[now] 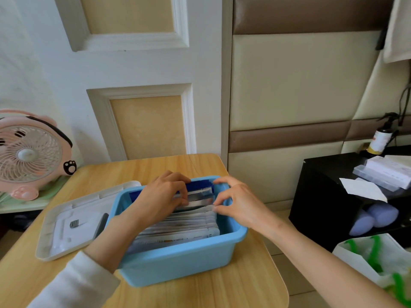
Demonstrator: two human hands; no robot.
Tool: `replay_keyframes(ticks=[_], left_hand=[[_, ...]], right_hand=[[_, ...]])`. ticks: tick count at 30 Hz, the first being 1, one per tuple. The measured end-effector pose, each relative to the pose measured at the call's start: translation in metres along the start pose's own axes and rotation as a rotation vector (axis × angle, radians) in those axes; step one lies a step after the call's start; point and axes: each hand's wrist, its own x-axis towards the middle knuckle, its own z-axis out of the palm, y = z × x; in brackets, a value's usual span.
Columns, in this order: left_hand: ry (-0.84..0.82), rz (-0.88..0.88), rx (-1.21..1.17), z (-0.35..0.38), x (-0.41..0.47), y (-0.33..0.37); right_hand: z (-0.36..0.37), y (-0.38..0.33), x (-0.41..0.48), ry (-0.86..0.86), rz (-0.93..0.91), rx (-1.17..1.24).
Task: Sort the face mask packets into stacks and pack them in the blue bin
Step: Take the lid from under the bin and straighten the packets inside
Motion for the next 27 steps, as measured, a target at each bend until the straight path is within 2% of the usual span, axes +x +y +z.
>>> replay_keyframes(ticks=[8, 13, 17, 27], left_hand=[[-0.004, 0.017, 0.006, -0.001, -0.002, -0.001], [0.046, 0.03, -0.224, -0.005, -0.012, -0.001], [0.051, 0.13, -0.254, 0.0, -0.021, 0.001], [0.061, 0.147, -0.244, 0.009, -0.024, -0.002]], right_hand=[[-0.001, -0.001, -0.001, -0.003, 0.022, 0.015], [-0.005, -0.001, -0.01, 0.093, 0.013, 0.096], [-0.002, -0.001, -0.017, 0.042, 0.032, 0.06], [-0.006, -0.008, -0.014, -0.083, 0.08, 0.008]])
